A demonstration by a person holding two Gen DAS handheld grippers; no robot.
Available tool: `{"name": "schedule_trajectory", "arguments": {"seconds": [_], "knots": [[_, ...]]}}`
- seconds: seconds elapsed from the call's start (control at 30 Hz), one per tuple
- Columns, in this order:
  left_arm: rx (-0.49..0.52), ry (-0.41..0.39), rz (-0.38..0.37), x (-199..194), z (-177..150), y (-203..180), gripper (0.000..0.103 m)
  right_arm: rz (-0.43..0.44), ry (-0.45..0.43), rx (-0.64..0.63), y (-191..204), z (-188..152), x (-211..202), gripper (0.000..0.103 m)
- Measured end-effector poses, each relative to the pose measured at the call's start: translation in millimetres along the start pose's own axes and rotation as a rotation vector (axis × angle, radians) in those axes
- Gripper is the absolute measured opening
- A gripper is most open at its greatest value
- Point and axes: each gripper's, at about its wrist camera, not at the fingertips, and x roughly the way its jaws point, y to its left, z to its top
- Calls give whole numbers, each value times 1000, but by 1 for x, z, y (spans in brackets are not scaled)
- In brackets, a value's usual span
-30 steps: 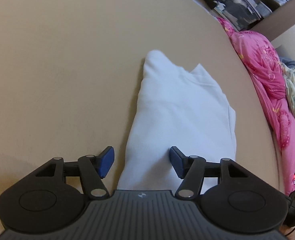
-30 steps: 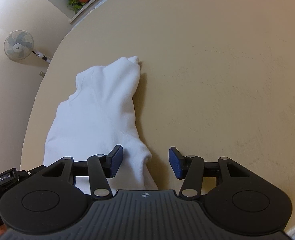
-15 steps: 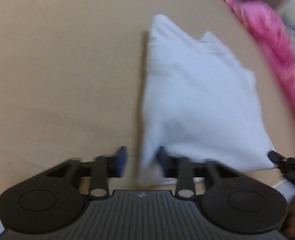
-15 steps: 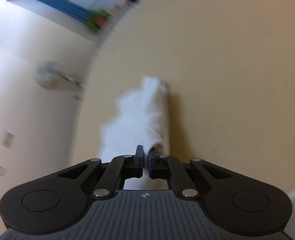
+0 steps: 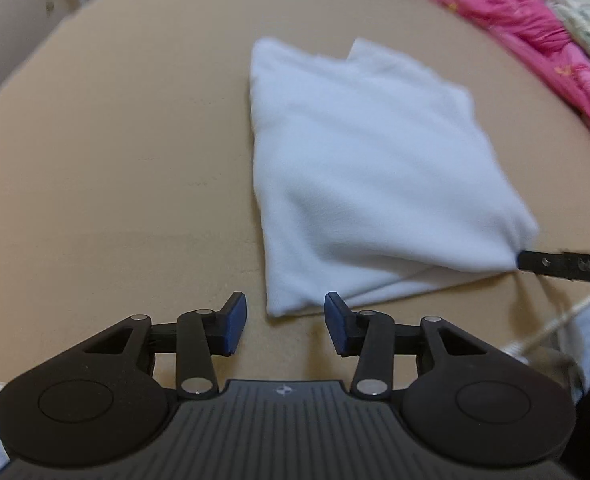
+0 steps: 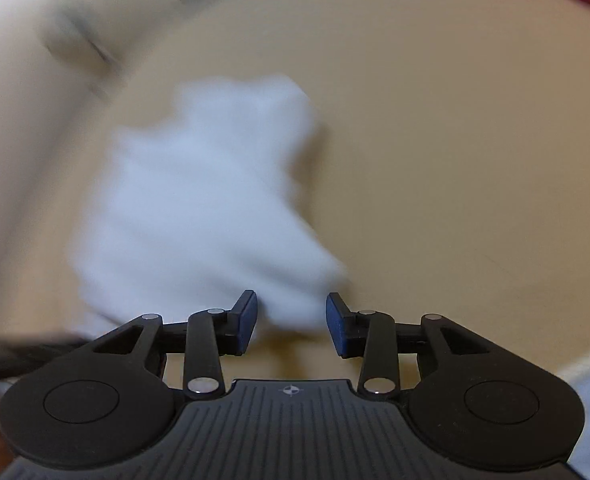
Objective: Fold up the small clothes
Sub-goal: 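Release the folded shirt with both grippers and withdraw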
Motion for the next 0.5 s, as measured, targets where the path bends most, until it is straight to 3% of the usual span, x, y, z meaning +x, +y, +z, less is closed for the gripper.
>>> {"name": "schedule_trajectory", "arguments": {"seconds": [0.07, 0.1, 0.13, 0.2, 0.37, 0.5], "knots": [[37, -67, 36, -26, -7, -4, 70, 11, -24, 59, -3, 2, -11, 41], [49, -110, 58, -40, -12, -7, 89, 14, -56, 51, 0, 4, -21, 41], [57, -157, 82, -55, -17, -10, 98, 11, -106, 11, 7, 1, -35, 41], [66, -232, 106, -77, -22, -20, 102, 2, -194, -75, 20, 2, -64, 43], [8, -284, 105, -113, -28, -44, 102, 37, -370, -205, 43, -6, -124, 77], [-22, -330, 115, -110, -42, -58, 102, 66, -418, -217, 48, -30, -139, 82]]}}
